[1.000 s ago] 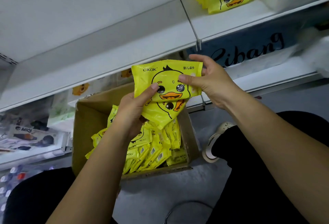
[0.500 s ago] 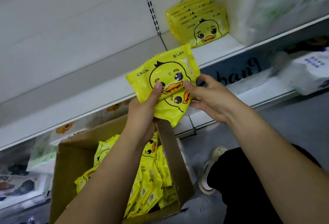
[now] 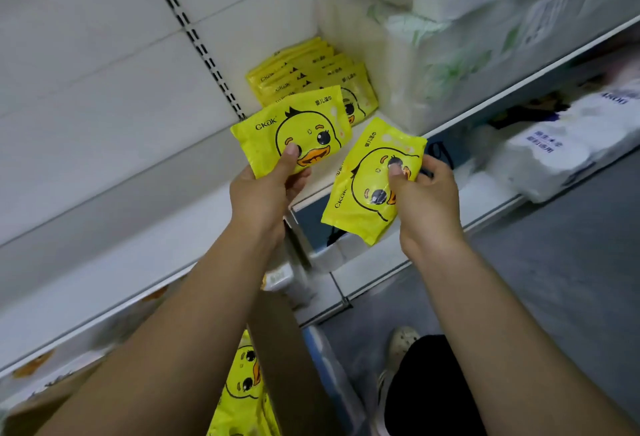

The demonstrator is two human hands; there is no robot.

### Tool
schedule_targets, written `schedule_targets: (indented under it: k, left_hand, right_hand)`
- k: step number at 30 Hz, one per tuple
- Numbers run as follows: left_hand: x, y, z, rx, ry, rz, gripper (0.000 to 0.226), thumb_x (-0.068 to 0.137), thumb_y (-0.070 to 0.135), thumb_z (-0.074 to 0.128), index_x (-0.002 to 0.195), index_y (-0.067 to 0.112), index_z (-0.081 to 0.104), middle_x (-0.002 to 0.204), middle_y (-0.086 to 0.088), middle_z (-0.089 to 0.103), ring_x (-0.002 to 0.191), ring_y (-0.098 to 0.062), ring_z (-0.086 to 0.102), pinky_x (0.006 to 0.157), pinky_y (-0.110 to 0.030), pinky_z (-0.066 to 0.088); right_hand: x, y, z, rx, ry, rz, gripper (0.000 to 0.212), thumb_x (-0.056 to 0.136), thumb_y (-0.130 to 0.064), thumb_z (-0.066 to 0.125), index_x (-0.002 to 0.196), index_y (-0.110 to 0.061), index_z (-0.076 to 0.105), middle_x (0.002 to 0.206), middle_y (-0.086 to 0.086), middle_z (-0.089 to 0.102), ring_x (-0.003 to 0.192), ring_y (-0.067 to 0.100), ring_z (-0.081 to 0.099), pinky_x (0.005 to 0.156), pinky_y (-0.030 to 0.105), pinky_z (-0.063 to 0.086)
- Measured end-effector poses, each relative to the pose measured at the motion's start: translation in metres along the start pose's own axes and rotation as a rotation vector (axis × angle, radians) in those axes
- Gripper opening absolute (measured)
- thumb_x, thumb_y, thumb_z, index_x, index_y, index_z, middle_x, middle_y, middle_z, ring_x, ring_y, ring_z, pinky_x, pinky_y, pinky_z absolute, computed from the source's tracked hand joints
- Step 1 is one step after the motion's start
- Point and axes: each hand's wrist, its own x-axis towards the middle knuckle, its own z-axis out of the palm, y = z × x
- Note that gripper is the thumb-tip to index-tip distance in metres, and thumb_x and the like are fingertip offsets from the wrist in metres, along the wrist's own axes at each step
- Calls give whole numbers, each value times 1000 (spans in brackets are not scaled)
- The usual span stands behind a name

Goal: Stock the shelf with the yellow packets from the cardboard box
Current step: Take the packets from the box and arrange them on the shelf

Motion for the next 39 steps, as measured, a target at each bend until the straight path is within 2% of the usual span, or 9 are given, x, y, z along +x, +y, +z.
schedule_targets:
  k: [7,11,16,19,23,25,28,34,39]
  left_hand:
    - [55,-7,40,129,-26,64,22,91,12,77,111,8,70,92,-4,78,74,-13,76,70,-26,62]
    - [81,-18,41,542,-35,262,25,84,35,84,100,18,77,88,13,74,75,2,69,65,-14,50]
    - [98,-25,42,908,72,355,52,74,68,78,71,19,60,74,2,63,77,-25,63,62,-33,47]
    - [96,-24,41,965,91,309,63,73,73,76,65,20,42,66,3,46,69,-23,50,57,-32,33]
    - [80,-21,32,775,115,256,54,78,63,79,94,16,57,79,10,49,80,-15,53,65,-28,37]
    - [62,-21,20,625,127,244,52,85,57,76,108,12,61,84,10,53,79,-8,55,73,-24,42]
    - [25,-23,-3,530,139,200,48,92,56,68,105,10,67,88,0,69,75,-9,62,73,-24,52]
    - [-53,-36,-50,262,243,75,44,77,63,66,77,20,74,75,-1,72,75,-21,68,83,-58,57]
    - [-108,-40,-109,-48,380,65,21,87,36,74,87,15,78,81,-11,62,77,-24,52,75,-45,46]
  right_hand:
    - [27,7,4,106,114,138,35,96,-4,63,127,-17,53,96,-4,67,82,13,68,57,24,56]
    - [37,9,8,119,127,141,33,97,-7,63,125,-21,53,96,-6,66,82,12,68,49,19,54]
    - [43,12,16,122,131,161,34,97,-9,63,129,-18,56,105,-2,69,91,17,70,57,24,57]
    - [45,14,19,121,143,157,37,97,-10,64,133,-17,56,110,1,71,93,18,71,56,24,58]
    - [43,16,20,134,145,153,42,96,-10,64,136,-18,54,118,4,69,96,19,70,57,26,59]
    - [35,16,20,138,118,163,49,95,-10,64,141,-19,49,126,5,65,104,22,69,79,40,62]
    - [17,18,21,145,53,189,54,96,-9,62,145,-22,43,125,4,64,105,24,69,89,55,57]
    - [-50,38,32,77,-82,280,48,93,-4,66,136,-17,48,113,4,70,90,17,71,89,54,58]
    - [-96,50,27,-178,-322,331,25,84,-26,80,99,-18,62,106,3,74,100,18,69,96,54,53]
